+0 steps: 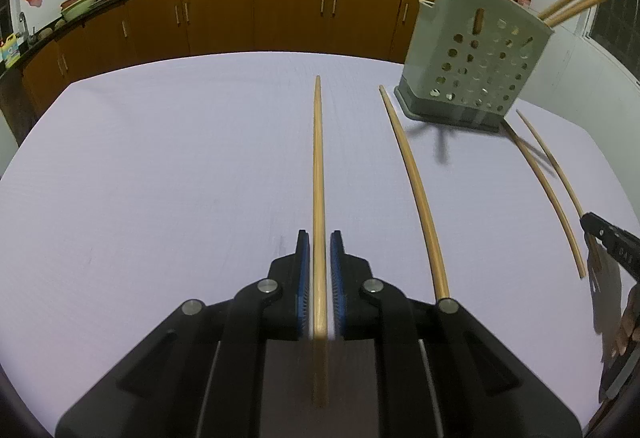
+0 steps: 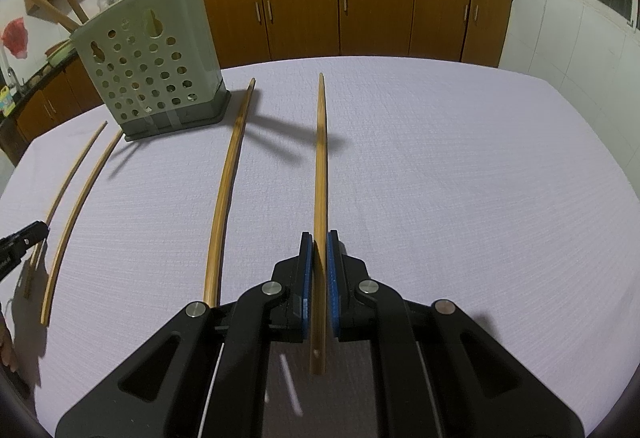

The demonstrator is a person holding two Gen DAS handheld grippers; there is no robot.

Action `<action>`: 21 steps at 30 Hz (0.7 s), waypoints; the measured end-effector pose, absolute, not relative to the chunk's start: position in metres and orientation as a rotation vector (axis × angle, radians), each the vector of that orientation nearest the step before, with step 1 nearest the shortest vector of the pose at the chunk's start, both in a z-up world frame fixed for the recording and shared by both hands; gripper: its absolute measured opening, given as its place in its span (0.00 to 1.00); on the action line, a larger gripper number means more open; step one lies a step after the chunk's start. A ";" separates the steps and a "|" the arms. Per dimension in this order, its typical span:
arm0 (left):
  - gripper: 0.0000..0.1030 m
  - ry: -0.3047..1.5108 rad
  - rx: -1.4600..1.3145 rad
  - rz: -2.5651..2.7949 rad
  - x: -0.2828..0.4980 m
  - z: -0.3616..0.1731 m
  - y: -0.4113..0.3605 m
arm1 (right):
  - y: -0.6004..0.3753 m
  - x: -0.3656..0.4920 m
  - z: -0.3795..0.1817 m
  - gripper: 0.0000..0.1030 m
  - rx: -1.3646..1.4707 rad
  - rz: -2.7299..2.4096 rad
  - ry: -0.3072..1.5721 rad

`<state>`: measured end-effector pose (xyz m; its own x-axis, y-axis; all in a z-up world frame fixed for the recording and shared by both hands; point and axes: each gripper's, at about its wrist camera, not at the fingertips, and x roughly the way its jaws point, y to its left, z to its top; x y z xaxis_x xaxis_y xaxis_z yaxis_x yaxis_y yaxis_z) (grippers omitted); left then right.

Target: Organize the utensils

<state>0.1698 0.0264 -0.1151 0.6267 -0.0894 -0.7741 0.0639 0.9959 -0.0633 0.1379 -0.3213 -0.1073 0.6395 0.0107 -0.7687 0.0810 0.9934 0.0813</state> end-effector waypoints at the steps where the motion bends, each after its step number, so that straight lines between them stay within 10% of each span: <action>1: 0.08 0.890 -0.030 -0.088 0.169 -0.115 0.027 | -0.323 0.138 -0.107 0.08 0.122 -0.036 0.876; 21: 0.07 0.513 -0.047 -0.156 0.145 0.032 0.037 | -0.331 0.108 0.028 0.07 0.091 -0.059 0.454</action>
